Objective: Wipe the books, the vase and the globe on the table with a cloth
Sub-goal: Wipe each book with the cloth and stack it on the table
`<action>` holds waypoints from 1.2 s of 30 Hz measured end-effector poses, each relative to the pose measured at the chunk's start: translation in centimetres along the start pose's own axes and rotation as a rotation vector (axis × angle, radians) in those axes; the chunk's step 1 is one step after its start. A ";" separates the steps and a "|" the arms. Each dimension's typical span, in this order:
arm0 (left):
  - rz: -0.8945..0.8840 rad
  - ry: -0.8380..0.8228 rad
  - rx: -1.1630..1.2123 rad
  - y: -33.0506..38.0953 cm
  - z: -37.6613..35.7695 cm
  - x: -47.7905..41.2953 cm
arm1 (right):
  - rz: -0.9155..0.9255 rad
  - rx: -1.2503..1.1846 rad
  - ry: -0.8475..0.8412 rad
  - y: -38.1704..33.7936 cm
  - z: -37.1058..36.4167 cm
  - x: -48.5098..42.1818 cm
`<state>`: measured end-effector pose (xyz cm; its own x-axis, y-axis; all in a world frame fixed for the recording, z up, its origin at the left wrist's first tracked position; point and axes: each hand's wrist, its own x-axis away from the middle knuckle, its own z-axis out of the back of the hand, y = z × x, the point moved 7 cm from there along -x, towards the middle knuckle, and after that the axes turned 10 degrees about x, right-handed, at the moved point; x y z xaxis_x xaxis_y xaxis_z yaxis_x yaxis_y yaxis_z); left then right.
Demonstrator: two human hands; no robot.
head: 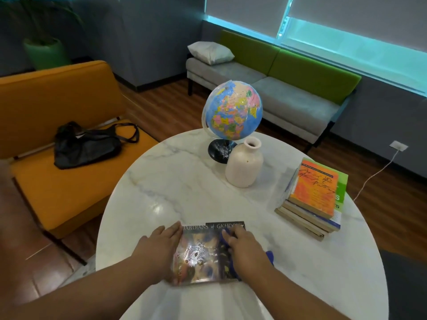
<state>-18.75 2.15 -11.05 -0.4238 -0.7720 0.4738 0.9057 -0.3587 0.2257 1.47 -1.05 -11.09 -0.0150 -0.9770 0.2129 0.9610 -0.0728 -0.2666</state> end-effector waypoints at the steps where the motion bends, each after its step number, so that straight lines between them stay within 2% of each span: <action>1: 0.001 -0.003 -0.001 -0.1 0.0 0.0 | 0.024 -0.033 -0.002 -0.1 0.3 0.1; 3: 0.000 -0.011 0.000 -0.2 -0.1 -0.1 | 0.012 -0.027 0.046 1.1 0.8 -0.5; 6: -0.007 -0.015 -0.003 -0.5 -0.3 -0.2 | -0.173 -0.133 0.037 2.5 1.3 -1.8; 9: -0.018 -0.015 -0.008 -0.6 -0.4 -0.3 | -0.064 -0.106 -0.008 0.0 0.1 -0.9; 11: -0.020 -0.022 0.008 -0.6 -0.5 -0.4 | 0.088 -0.061 -0.068 -1.7 -0.5 0.5; 13: -0.029 -0.024 0.020 -0.6 -0.5 -0.4 | 0.073 -0.018 -0.014 -0.7 0.0 1.1; 16: -0.039 -0.027 0.014 -0.6 -0.5 -0.3 | -0.056 0.021 0.107 1.2 0.9 0.5; 17: -0.042 -0.029 0.007 -0.6 -0.5 -0.3 | -0.094 -0.031 0.100 1.3 1.0 0.4; 22: -0.046 -0.029 0.039 -0.8 -0.6 -0.4 | 0.103 -0.001 -0.020 -1.6 -1.5 1.5; 27: -0.053 -0.030 0.026 -0.6 -0.4 -0.3 | -0.175 -0.086 0.050 1.4 0.3 0.9; 30: -0.055 -0.028 0.016 -0.6 -0.3 -0.2 | -0.069 -0.006 -0.023 -1.0 -0.7 0.9; 32: -0.063 -0.024 0.013 -0.5 -0.2 -0.1 | -0.004 -0.049 -0.059 -2.1 -1.5 1.9; 34: -0.069 -0.022 0.004 -0.4 -0.2 0.0 | -0.044 -0.168 -0.031 -1.3 -1.0 2.5; 36: -0.070 -0.021 0.007 -0.4 -0.1 0.1 | -0.174 -0.224 0.036 0.8 -0.2 2.4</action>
<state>-19.11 2.18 -11.21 -0.4862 -0.7338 0.4745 0.8738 -0.4078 0.2649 2.13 -3.46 -10.93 -0.1883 -0.9520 0.2412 0.8582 -0.2789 -0.4310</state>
